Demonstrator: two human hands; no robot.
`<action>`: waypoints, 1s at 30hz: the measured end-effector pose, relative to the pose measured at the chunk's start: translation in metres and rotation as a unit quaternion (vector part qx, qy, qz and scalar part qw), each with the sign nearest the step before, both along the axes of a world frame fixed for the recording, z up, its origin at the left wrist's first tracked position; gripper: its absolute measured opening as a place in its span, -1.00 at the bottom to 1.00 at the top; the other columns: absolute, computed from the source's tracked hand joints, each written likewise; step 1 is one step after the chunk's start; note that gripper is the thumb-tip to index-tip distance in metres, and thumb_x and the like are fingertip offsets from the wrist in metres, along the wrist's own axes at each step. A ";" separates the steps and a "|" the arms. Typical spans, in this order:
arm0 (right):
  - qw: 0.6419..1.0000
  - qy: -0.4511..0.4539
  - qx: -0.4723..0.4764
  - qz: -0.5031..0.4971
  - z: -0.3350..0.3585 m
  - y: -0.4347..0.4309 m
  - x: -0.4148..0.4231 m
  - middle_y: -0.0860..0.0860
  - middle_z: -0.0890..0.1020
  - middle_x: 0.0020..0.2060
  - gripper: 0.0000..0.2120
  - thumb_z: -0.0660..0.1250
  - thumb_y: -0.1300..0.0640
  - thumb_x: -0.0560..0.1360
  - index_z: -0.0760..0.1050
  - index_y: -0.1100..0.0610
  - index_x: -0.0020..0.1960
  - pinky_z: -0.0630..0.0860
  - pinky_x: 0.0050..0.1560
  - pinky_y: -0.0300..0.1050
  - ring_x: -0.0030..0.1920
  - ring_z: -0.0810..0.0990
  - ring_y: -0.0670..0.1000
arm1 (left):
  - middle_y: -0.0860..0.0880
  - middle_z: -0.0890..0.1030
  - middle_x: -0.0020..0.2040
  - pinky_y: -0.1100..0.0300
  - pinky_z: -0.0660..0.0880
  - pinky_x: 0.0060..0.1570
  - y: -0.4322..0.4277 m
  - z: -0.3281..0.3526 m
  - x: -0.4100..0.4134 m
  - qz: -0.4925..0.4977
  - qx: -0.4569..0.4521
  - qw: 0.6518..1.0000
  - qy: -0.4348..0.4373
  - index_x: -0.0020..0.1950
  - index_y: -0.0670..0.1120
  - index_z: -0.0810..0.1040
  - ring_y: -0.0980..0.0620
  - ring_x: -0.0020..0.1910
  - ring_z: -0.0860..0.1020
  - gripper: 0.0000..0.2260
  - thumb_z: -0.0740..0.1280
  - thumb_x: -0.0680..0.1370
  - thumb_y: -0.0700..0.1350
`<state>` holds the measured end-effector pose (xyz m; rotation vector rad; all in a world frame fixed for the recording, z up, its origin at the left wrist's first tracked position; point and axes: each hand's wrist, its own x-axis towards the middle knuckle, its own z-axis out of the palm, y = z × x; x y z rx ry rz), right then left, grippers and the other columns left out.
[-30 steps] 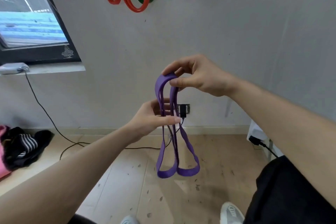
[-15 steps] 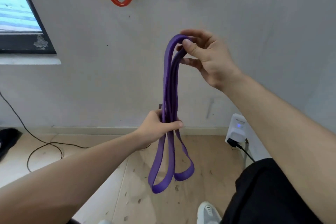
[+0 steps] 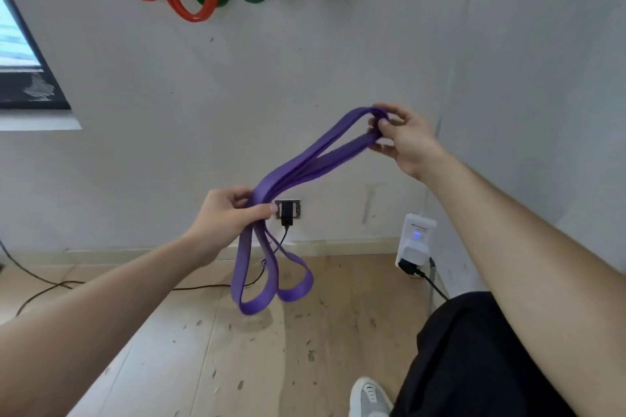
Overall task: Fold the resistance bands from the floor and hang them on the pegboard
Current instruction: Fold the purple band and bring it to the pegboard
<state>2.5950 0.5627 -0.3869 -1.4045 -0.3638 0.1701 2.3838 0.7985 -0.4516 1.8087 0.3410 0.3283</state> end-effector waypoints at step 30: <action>0.853 -0.314 -0.299 0.291 0.017 0.084 -0.099 0.07 0.72 -0.06 -0.75 0.49 0.28 0.45 0.63 0.20 0.13 0.56 0.01 -0.20 -0.09 0.65 -0.05 | -0.03 0.69 -0.23 0.29 0.58 -0.16 0.007 0.034 -0.010 -0.037 0.061 0.997 -0.027 0.02 -0.17 0.63 0.11 -0.27 0.64 -0.79 0.53 0.44 -0.34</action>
